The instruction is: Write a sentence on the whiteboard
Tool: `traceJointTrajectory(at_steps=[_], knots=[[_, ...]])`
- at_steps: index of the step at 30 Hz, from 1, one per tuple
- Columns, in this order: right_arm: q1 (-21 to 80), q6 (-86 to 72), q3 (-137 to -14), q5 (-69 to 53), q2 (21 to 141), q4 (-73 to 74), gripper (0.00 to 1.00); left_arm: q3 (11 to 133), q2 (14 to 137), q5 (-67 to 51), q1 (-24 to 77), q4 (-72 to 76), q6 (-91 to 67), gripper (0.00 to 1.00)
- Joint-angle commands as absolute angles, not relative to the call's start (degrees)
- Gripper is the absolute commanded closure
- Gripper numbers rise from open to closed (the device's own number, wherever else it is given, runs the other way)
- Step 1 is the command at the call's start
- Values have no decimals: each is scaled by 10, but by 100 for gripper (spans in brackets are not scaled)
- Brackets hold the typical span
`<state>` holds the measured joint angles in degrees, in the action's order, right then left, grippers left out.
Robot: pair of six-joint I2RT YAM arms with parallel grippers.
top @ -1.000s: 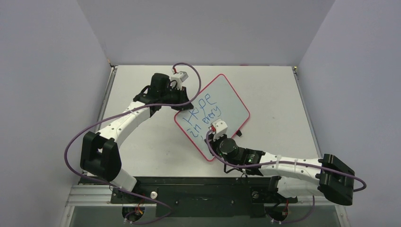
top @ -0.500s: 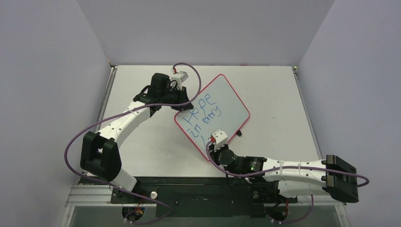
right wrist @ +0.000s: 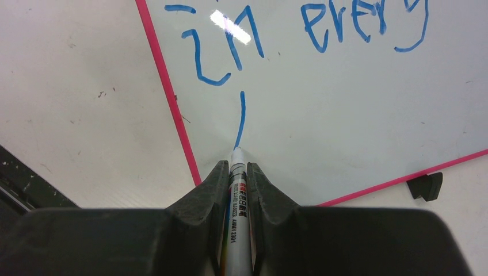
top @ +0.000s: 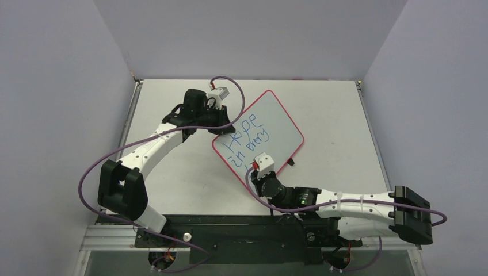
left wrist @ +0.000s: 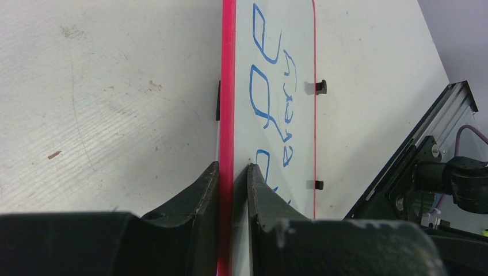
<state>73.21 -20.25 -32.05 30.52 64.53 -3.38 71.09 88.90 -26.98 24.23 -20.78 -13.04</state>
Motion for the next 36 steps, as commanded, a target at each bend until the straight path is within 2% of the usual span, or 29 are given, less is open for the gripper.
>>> traceJointTrajectory(at_steps=[1, 19, 36], knots=[[735, -186, -351, 328, 658, -50, 100, 716, 896, -189, 242, -258, -73, 100], [712, -183, -360, 337, 694, -76, 100, 716, 894, -192, 242, -258, -74, 100], [705, -237, -320, 328, 670, -10, 100, 716, 895, -192, 243, -258, -74, 100]])
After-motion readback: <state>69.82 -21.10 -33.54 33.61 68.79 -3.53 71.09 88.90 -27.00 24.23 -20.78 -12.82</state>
